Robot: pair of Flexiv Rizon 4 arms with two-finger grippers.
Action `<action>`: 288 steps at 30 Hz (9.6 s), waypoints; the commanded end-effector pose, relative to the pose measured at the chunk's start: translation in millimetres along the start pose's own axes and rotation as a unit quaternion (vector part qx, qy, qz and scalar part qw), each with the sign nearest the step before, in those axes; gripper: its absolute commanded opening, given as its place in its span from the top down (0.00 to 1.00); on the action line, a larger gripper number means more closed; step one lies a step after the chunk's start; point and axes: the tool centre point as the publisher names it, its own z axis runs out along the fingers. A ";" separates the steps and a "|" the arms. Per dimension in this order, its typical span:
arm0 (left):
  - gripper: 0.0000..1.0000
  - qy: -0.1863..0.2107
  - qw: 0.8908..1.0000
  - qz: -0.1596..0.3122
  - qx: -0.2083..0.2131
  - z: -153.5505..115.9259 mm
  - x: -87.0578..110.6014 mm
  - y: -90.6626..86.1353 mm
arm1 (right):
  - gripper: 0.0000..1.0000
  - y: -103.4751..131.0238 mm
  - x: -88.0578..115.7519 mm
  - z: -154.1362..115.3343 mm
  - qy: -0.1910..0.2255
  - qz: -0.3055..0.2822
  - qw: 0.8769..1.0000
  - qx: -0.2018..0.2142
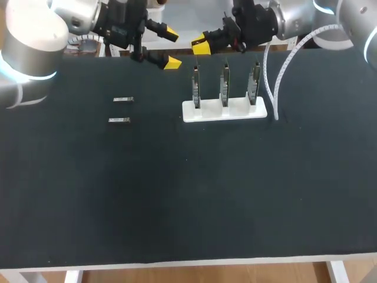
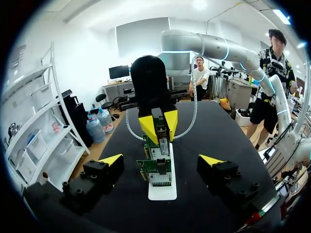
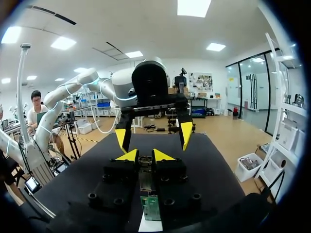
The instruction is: Pick up the optical module with the left hand, and insert it into the network port with the right hand.
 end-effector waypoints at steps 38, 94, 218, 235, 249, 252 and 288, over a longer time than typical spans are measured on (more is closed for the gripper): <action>0.00 0.001 1.000 0.000 -0.002 -0.3 -0.2 -1.4 | 1.00 -18.3 14.2 8.2 0.003 0.026 0.999 -0.036; 0.00 0.001 1.000 0.000 -0.002 -0.3 -0.2 -1.4 | 1.00 -19.7 24.1 11.1 -0.014 0.017 0.999 -0.033; 0.00 0.001 1.000 0.000 -0.002 -0.3 -0.2 -1.4 | 1.00 -18.3 36.8 3.0 -0.020 0.032 0.999 -0.026; 0.00 0.001 1.000 0.000 -0.002 -0.3 -0.2 -1.4 | 1.00 -18.0 42.3 5.2 -0.023 0.039 0.999 -0.031; 0.00 0.001 1.000 0.000 -0.002 -0.3 -0.2 -1.4 | 1.00 -15.8 45.6 6.8 -0.026 0.041 0.998 -0.033; 0.00 0.001 1.000 0.000 -0.002 -0.3 -0.2 -1.4 | 1.00 -16.1 34.9 6.1 -0.029 0.023 0.999 -0.034; 0.00 0.001 1.000 0.000 -0.002 -0.3 -0.2 -1.4 | 1.00 47.7 14.5 -93.5 0.012 0.006 0.997 0.072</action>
